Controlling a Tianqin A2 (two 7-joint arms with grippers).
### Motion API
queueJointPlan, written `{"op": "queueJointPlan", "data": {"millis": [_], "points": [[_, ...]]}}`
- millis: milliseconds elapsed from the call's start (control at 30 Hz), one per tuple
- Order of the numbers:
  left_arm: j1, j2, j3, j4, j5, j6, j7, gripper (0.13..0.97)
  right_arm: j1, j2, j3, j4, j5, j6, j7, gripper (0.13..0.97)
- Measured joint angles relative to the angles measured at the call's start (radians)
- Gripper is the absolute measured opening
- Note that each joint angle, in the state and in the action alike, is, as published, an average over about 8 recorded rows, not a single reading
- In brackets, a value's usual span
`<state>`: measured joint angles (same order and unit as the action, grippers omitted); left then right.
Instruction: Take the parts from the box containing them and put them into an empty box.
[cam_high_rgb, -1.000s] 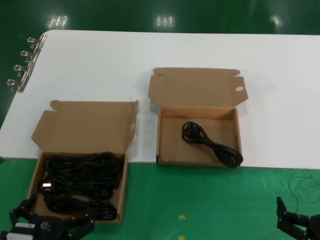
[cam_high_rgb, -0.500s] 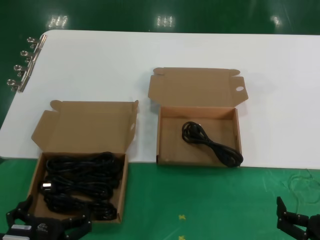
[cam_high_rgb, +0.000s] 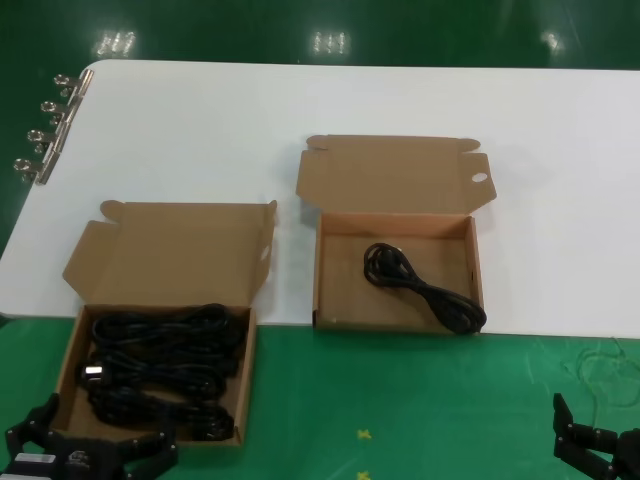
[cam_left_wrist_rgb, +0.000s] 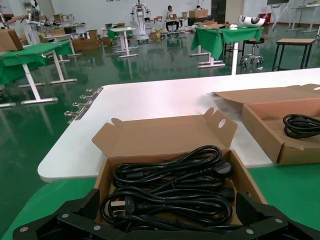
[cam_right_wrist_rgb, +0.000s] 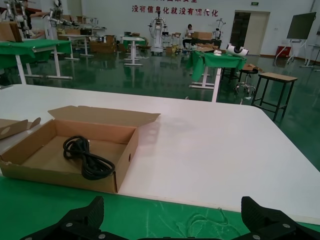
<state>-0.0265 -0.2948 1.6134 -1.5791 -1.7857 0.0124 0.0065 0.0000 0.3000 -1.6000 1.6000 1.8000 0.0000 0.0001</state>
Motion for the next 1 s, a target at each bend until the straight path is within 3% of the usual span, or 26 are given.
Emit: {"op": "queueJointPlan", "data": {"millis": [1000], "points": [[0.024, -0.005, -0.012, -0.019, -0.013, -0.011, -0.006, 0.966, 0.0, 0.0, 0.0, 0.0, 0.0, 0.0, 0.0, 0.966]]}}
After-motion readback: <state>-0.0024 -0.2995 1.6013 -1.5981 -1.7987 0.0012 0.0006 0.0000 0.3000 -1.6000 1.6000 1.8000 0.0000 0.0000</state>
